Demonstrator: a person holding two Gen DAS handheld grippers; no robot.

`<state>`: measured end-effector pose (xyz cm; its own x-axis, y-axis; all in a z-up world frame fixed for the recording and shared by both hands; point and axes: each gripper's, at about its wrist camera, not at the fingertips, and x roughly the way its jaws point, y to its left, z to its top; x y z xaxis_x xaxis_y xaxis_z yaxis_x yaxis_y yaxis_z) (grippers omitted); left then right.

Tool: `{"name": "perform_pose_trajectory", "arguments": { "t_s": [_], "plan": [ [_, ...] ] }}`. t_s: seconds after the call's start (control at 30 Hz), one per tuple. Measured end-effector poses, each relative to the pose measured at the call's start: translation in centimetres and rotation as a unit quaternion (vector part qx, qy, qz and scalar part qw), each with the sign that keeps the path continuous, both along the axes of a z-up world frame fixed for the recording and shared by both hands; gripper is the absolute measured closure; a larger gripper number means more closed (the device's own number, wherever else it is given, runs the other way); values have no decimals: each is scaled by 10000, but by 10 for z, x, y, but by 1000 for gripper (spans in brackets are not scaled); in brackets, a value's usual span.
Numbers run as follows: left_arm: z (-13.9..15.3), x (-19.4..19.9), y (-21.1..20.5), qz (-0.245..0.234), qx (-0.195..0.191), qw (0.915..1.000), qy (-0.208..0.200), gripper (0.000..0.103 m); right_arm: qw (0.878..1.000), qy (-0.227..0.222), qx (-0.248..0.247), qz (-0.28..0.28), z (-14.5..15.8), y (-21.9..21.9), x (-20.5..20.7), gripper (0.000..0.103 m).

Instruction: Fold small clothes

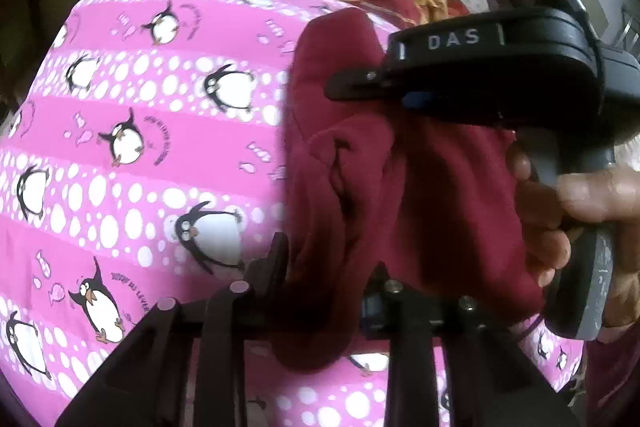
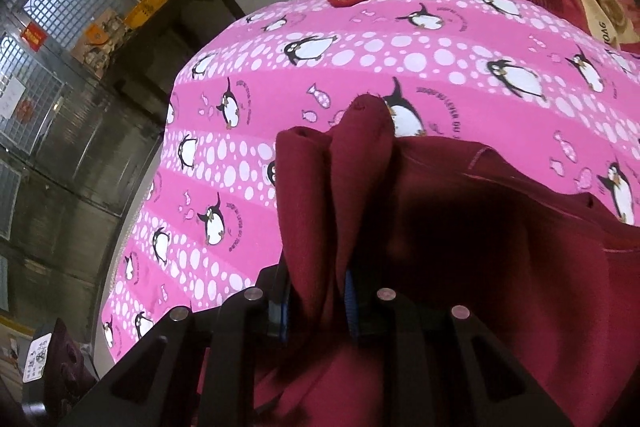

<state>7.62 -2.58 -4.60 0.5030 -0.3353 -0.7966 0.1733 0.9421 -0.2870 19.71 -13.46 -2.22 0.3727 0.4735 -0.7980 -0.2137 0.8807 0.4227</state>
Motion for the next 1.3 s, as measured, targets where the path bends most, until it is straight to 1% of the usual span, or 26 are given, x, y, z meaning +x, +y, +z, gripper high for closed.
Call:
{"name": "perform_pose_trajectory", "arguments": {
  "t_s": [0.13,0.27,0.4,0.47,0.57,0.7,0.83,0.93,1.0,1.03,1.07,1.1,1.17,1.2,1.23,1.3],
  "plan": [
    [13,-7,-13,-131,-2,9999,-97,81,10000,-62,65,-38,9,-16,-7,80],
    [33,-16,-34,-385,-66,9990,-214,82,9997,-181,147,-95,27,-45,-22,80],
    [56,-25,-68,-841,-109,9955,-423,82,9990,-338,214,-203,47,-82,-38,80],
    [64,-29,-87,-1059,-93,9931,-501,82,9985,-410,222,-303,54,-103,-48,80],
    [69,-36,-119,-1397,-123,9888,-512,82,9973,-468,225,-514,60,-139,-65,80],
    [65,-43,-162,-1758,-84,9833,-464,82,9952,-427,208,-860,55,-187,-87,80],
    [53,-46,-198,-1966,-66,9799,-345,82,9916,-185,245,-1259,30,-230,-99,80],
    [39,-45,-220,-2062,27,9782,-243,82,9880,-68,306,-1512,10,-247,-98,80],
    [30,-47,-231,-2181,116,9758,-133,77,9863,35,212,-1637,-6,-253,-94,80],
    [26,-48,-232,-2255,103,9742,-10,73,9860,76,90,-1664,-14,-252,-92,80],
    [24,-49,-232,-2326,45,9725,120,71,9856,110,14,-1686,-20,-251,-91,80],
    [26,-52,-228,-2356,-12,9717,139,68,9849,127,36,-1727,-25,-253,-91,80],
    [37,-59,-215,-2384,2,9711,-42,62,9837,106,84,-1791,-25,-257,-94,76],
    [43,-62,-206,-2383,47,9710,-165,54,9828,88,32,-1844,-21,-259,-98,67],
    [50,-63,-196,-2324,123,9720,-319,51,9820,72,-36,-1887,-16,-259,-103,62],
    [59,-60,-177,-2147,333,9746,-548,50,9825,-42,-76,-1862,-1,-259,-116,60]
  ]
}}
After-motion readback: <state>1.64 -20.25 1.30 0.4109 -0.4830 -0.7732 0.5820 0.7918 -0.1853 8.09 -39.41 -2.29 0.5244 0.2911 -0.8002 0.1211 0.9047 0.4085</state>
